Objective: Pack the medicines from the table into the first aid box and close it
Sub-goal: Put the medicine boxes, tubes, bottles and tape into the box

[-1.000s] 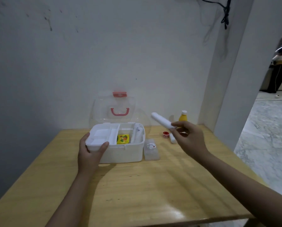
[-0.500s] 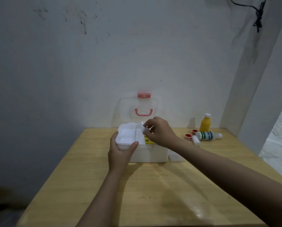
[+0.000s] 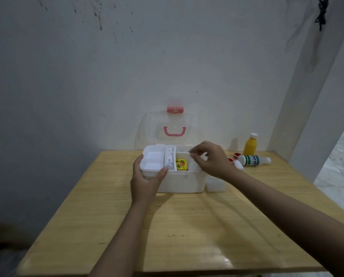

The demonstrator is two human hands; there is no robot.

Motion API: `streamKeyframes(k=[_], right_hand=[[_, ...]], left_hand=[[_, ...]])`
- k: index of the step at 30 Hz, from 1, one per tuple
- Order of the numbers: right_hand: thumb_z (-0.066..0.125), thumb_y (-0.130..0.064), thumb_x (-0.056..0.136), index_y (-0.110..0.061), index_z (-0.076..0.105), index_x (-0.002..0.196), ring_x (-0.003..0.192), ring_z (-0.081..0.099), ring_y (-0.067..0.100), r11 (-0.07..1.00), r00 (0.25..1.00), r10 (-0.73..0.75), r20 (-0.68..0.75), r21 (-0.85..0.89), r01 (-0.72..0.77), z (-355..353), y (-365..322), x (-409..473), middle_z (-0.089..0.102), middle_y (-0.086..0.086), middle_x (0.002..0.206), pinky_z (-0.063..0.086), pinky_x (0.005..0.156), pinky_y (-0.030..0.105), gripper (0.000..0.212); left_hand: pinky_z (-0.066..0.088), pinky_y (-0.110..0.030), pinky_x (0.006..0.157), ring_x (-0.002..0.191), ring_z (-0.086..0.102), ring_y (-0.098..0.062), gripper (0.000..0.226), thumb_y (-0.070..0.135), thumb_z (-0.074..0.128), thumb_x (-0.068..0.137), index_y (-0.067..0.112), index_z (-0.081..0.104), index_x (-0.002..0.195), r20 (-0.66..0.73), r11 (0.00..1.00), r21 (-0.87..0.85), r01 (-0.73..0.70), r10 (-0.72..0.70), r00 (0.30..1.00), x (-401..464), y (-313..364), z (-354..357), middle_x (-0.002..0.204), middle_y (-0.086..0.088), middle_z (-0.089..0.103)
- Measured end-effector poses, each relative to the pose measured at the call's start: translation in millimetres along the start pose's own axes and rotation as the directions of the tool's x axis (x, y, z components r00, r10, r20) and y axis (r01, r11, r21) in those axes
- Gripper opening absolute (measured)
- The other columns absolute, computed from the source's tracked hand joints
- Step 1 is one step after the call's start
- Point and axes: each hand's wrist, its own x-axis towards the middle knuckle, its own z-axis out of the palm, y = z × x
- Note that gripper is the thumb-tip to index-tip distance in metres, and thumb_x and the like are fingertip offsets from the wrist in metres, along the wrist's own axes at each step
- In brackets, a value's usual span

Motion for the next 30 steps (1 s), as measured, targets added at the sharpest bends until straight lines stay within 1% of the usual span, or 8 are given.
streamKeyframes(k=[4,6,9,11,15,19,23,30], right_hand=[[0.067,-0.014,0.083,-0.013,0.071,0.093,0.075,0.061,0.009,0.989,0.977,0.148,-0.154,0.005,-0.149,-25,48,-23,0.067,0.003,0.088,0.053,0.071,0.025,0.011],[0.069,-0.018,0.082,-0.015,0.069,0.097,0.083,0.062,0.015,0.974,0.971,0.225,-0.081,-0.014,-0.226,-32,69,-39,0.067,0.001,0.094,0.053,0.073,0.031,0.016],[0.074,-0.028,0.077,-0.024,0.066,0.107,0.095,0.059,0.013,0.959,0.949,0.282,0.138,-0.024,-0.282,-33,90,-64,0.062,-0.008,0.108,0.048,0.072,0.020,0.031],[0.075,-0.036,0.074,-0.031,0.063,0.112,0.098,0.058,0.008,0.954,0.936,0.295,0.190,-0.014,-0.298,-28,95,-75,0.059,-0.013,0.110,0.044,0.071,0.015,0.040],[0.068,-0.055,0.071,-0.042,0.057,0.121,0.100,0.053,0.008,0.964,0.937,0.265,0.229,-0.072,-0.255,-10,93,-85,0.057,-0.009,0.114,0.049,0.086,0.030,0.052],[0.062,-0.068,0.067,-0.035,0.063,0.105,0.094,0.055,0.015,0.931,0.946,0.318,0.055,-0.209,-0.301,5,83,-84,0.059,-0.007,0.101,0.047,0.081,0.037,0.050],[0.065,-0.053,0.073,-0.024,0.061,0.097,0.083,0.057,0.021,0.901,0.943,0.319,-0.094,-0.280,-0.332,9,77,-86,0.060,0.000,0.087,0.040,0.065,0.030,0.038],[0.076,-0.031,0.072,-0.015,0.068,0.092,0.091,0.057,0.019,0.939,0.905,0.327,-0.273,-0.013,-0.344,-23,82,-95,0.066,0.005,0.096,0.040,0.076,0.028,0.026]], left_hand=[[0.049,-0.034,0.091,0.114,0.050,-0.015,0.081,0.039,0.081,0.066,0.032,0.040,0.135,-0.021,1.000,-0.003,0.004,-0.004,1.000,2,-3,1,0.124,0.010,0.050],[0.050,-0.036,0.092,0.115,0.050,-0.015,0.079,0.038,0.081,0.067,0.032,0.040,0.135,-0.026,1.000,-0.001,-0.001,0.001,1.000,2,-3,2,0.124,0.011,0.049],[0.050,-0.032,0.088,0.113,0.051,-0.015,0.078,0.035,0.080,0.069,0.031,0.039,0.135,-0.029,1.000,-0.004,-0.010,0.010,1.000,1,-3,3,0.124,0.009,0.049],[0.050,-0.030,0.085,0.111,0.051,-0.015,0.077,0.034,0.080,0.070,0.031,0.039,0.135,-0.036,1.000,-0.005,-0.012,0.012,0.999,1,-3,3,0.123,0.009,0.049],[0.050,-0.026,0.080,0.110,0.052,-0.016,0.076,0.033,0.079,0.071,0.032,0.039,0.135,-0.043,1.000,-0.005,-0.009,0.009,0.999,1,-3,5,0.124,0.008,0.050],[0.052,-0.031,0.082,0.109,0.054,-0.015,0.074,0.032,0.079,0.071,0.034,0.040,0.133,-0.043,1.000,-0.007,-0.014,0.013,0.999,0,-3,4,0.122,0.009,0.051],[0.051,-0.033,0.085,0.109,0.054,-0.017,0.074,0.032,0.079,0.072,0.032,0.040,0.134,-0.044,1.000,0.005,-0.013,0.013,0.999,0,-3,4,0.121,0.008,0.051],[0.053,-0.032,0.082,0.111,0.054,-0.019,0.074,0.034,0.079,0.071,0.033,0.039,0.134,-0.034,1.000,0.005,-0.017,0.017,0.999,1,-4,3,0.123,0.006,0.050]])
